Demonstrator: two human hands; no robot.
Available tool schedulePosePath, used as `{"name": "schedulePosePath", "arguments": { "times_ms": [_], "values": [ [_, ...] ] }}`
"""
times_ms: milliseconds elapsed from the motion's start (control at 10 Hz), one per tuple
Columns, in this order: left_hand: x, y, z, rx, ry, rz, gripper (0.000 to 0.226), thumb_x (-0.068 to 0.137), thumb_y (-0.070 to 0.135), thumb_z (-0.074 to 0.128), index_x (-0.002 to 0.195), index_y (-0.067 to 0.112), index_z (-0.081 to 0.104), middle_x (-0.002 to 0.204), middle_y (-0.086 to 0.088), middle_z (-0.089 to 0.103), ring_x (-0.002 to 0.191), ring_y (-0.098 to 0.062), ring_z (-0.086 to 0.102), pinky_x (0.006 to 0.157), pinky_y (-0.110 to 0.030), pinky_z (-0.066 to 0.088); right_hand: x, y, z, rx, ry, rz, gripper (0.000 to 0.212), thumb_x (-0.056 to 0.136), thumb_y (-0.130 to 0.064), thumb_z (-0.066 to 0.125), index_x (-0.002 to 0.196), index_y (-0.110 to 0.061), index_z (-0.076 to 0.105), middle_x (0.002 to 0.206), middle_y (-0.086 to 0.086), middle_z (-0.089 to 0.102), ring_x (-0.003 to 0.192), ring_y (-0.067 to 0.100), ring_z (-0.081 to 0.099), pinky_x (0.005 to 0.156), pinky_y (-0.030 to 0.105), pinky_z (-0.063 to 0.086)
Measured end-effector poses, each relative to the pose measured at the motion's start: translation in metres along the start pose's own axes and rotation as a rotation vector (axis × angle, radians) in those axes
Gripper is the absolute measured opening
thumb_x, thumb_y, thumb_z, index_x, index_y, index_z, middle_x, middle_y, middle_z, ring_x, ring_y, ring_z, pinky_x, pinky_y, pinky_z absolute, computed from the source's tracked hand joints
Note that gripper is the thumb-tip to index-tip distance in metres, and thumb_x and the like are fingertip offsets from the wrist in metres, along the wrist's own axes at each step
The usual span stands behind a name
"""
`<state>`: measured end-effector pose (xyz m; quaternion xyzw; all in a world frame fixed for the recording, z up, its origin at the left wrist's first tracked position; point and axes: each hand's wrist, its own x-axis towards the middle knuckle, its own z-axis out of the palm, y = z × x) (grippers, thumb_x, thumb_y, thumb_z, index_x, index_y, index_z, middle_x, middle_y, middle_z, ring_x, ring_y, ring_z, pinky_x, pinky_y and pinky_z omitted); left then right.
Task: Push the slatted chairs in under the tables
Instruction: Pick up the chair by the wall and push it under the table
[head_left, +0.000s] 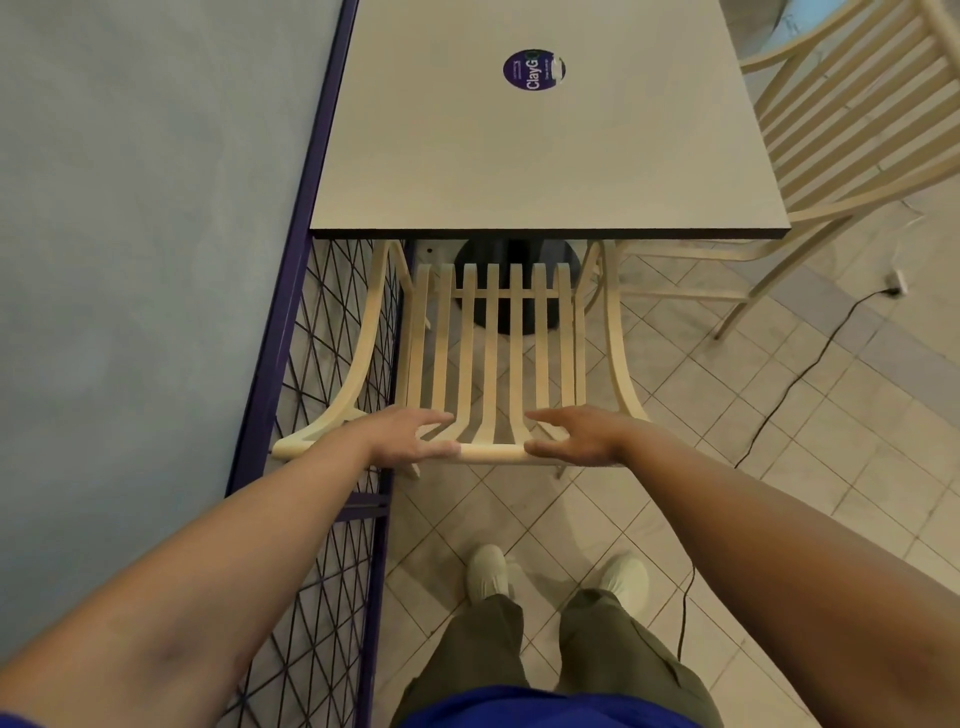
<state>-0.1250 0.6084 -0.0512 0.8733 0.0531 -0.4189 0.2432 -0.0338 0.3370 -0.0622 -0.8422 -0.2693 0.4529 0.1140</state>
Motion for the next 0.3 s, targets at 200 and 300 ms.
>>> {"name": "schedulePosePath", "arguments": {
  "times_ms": [200,300],
  "values": [
    [0.003,0.008,-0.017,-0.084,0.081,-0.011,0.068,0.093,0.062,0.056,0.152,0.034,0.039,0.155,-0.002,0.045,0.139,-0.022,0.045,0.113,-0.046,0.037,-0.004,-0.003,-0.031,-0.056,0.047,-0.014,0.069,0.097,-0.055,0.051,0.156,-0.029,0.027,0.159,0.004,0.036,0.146,0.027,0.032,0.117,0.048,0.027],
    [0.005,0.017,-0.023,-0.132,0.108,-0.020,0.065,0.094,0.056,0.059,0.151,0.032,0.041,0.156,-0.002,0.044,0.140,-0.023,0.044,0.114,-0.046,0.037,-0.001,0.003,-0.053,-0.106,0.055,-0.034,0.068,0.097,-0.054,0.052,0.156,-0.030,0.028,0.159,0.003,0.037,0.146,0.027,0.033,0.117,0.049,0.028]
  ]
}}
